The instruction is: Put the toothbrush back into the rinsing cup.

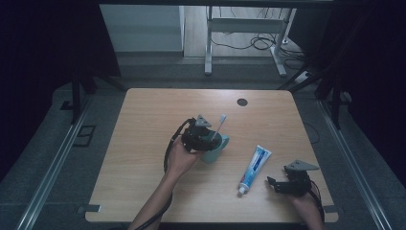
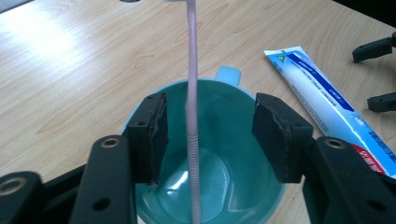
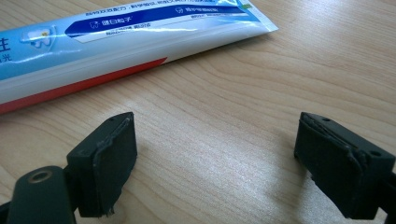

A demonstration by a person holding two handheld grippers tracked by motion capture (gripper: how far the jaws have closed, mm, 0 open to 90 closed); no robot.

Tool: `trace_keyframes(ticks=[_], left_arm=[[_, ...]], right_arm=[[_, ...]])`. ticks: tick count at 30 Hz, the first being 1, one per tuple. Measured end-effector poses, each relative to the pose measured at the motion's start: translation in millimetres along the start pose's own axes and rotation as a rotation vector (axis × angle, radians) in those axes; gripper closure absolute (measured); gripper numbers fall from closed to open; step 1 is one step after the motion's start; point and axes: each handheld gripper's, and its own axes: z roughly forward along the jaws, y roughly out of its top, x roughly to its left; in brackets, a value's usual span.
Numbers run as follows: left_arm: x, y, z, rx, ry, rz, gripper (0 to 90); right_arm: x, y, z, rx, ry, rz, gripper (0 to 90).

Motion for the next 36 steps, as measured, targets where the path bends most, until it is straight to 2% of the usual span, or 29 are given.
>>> trace_keyframes(ticks=[7, 17, 20, 30, 36], left_arm=[[-0.2, -2.1, -7.0, -0.012, -0.002, -0.006, 40.2], [-5.0, -7.7, -18.5, -0.019, 0.021, 0.027, 30.7], [-4.6, -10.6, -22.9, -0.023, 0.023, 0.018, 29.3], [2.2, -30.2, -34.2, -0.046, 0.012, -0.052, 22.7], [3.8, -42.8, -40.6, -0.044, 0.011, -0.066, 19.1]], right_arm=[[0.0, 0.0, 0.0, 0.000, 0.000, 0.000, 12.9], [0.0, 0.0, -0.1, 0.001, 0.000, 0.001, 12.9], [0.0, 0.0, -0.1, 0.001, 0.000, 0.001, 12.9], [0.2, 0.0, 0.1, 0.000, 0.000, 0.001, 12.9], [0.0, 0.0, 0.0, -0.001, 0.000, -0.001, 12.9]])
